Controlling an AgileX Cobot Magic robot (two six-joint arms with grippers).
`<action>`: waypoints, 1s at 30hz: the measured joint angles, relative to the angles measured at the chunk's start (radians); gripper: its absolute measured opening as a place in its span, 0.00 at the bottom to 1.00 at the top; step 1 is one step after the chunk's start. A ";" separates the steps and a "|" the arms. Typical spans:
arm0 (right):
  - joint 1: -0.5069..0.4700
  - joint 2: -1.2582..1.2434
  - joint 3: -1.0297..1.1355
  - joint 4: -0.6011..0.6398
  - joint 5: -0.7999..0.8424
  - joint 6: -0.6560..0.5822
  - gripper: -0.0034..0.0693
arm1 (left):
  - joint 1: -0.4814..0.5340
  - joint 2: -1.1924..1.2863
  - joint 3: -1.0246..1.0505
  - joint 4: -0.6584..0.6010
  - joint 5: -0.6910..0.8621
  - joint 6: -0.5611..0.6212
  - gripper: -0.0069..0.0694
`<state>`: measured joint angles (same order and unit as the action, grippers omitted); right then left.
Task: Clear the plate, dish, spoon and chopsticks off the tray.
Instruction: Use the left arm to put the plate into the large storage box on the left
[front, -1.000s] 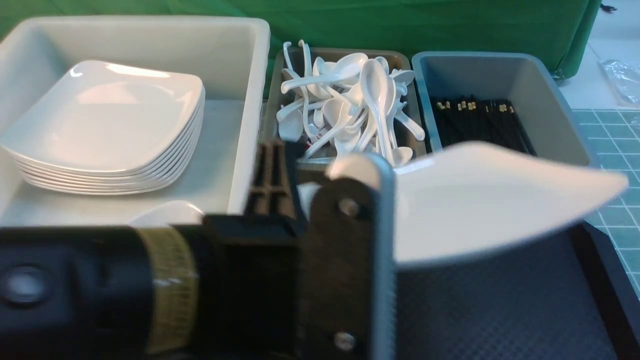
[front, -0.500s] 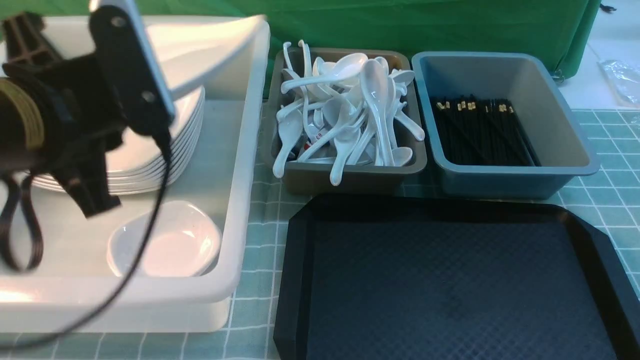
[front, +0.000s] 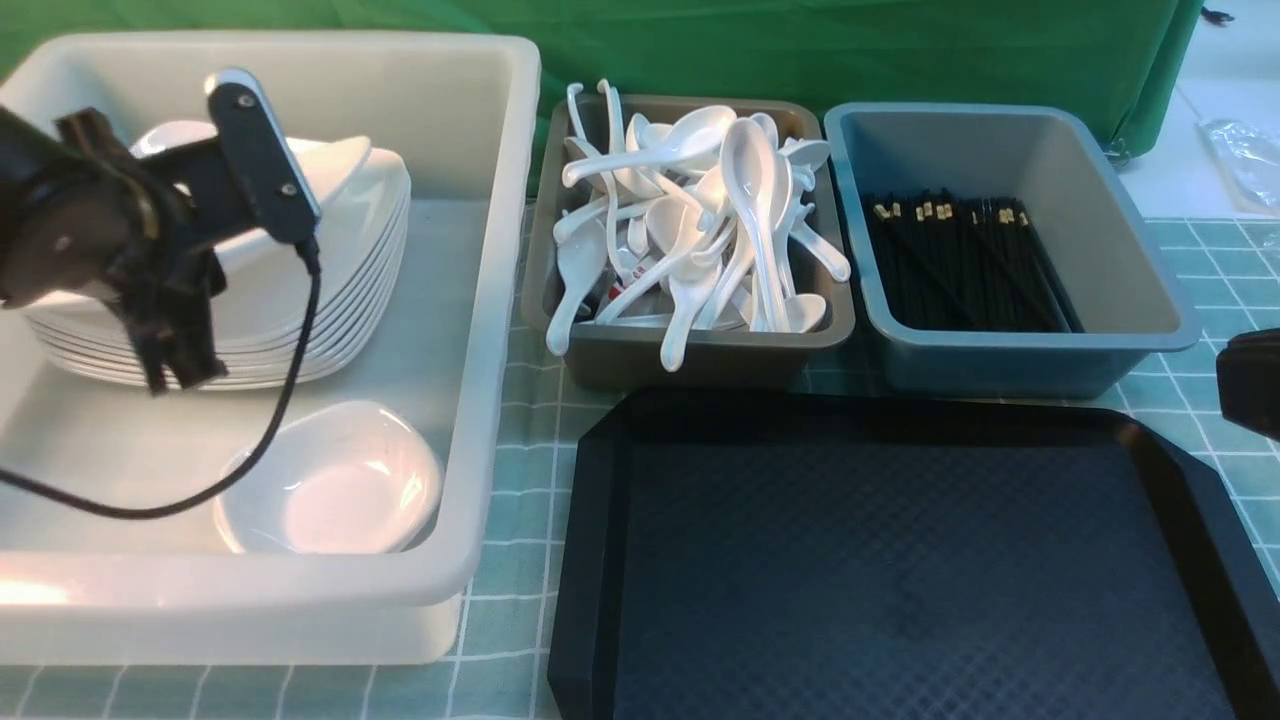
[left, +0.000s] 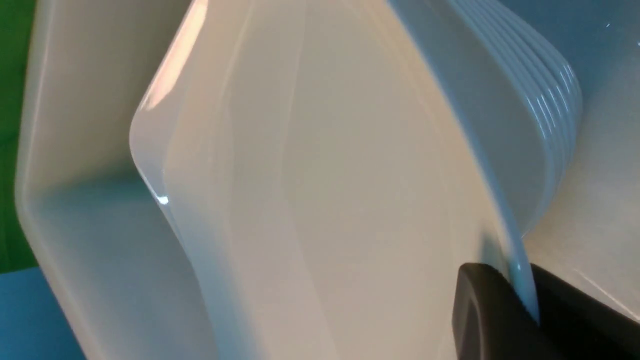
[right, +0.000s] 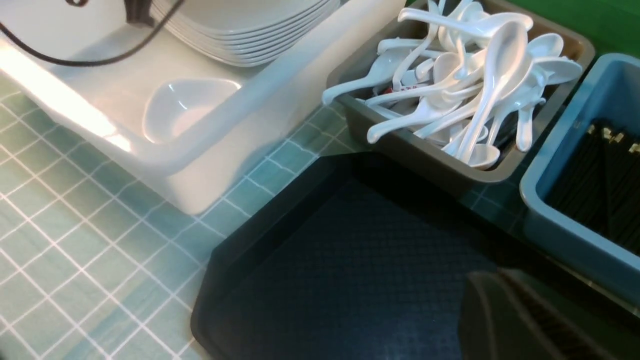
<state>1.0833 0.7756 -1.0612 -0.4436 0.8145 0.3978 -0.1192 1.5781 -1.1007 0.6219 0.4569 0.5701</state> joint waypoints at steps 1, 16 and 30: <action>0.000 0.000 0.000 0.001 0.002 0.000 0.07 | 0.000 0.007 0.000 -0.006 0.000 0.000 0.12; 0.000 0.000 0.000 0.005 0.020 -0.002 0.07 | 0.000 -0.001 0.000 -0.236 0.028 0.001 0.67; 0.000 0.000 0.000 0.007 0.022 -0.015 0.09 | -0.031 -0.505 0.006 -0.880 0.057 -0.007 0.51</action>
<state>1.0833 0.7756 -1.0612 -0.4363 0.8362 0.3829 -0.1497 1.0730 -1.0949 -0.2578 0.5135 0.5627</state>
